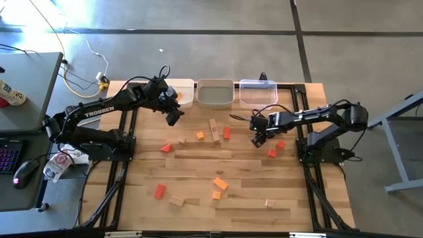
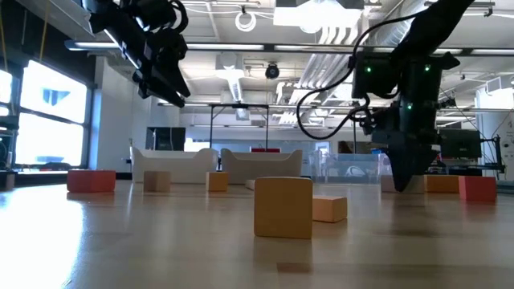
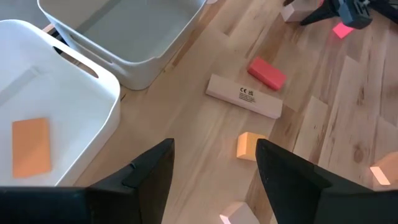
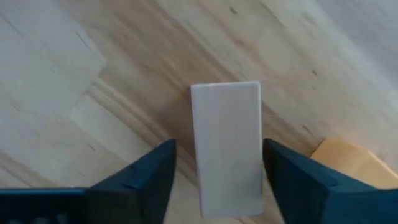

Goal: Sort & place blocks by color
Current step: Put the brown block into the transparent bin

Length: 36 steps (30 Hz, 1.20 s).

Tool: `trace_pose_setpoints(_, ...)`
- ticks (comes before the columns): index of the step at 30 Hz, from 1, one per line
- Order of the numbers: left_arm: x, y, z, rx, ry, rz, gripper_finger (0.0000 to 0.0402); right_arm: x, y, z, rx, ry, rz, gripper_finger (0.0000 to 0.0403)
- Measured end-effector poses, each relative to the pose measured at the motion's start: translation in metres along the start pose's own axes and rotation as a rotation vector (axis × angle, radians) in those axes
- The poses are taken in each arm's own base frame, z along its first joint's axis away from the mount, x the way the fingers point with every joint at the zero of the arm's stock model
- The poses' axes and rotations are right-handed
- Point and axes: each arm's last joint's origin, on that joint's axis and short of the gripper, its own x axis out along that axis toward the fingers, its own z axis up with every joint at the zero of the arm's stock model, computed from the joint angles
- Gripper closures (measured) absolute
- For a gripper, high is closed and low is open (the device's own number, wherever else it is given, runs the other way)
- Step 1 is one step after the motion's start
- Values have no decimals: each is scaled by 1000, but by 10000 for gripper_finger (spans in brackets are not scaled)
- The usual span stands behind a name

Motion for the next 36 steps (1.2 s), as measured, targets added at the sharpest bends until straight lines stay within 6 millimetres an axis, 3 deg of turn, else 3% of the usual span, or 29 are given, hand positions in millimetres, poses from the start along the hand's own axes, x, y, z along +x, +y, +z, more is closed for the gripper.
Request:
trace_pose_setpoints(5,0,0,0,-13,1,0,188,1,1,0,0,9,15,302)
trace_pose_setpoints(16,1,-6,-12,-75,124,-3,188,-8,0,9,19,-85,77,301)
trace_pose_setpoints(26,2,-35,-31,1,292,-61,188,-31,-10,32,44,-332,190,301)
trace_pose_setpoints(36,0,-60,-44,7,376,-101,188,-56,-34,55,107,-619,149,301)
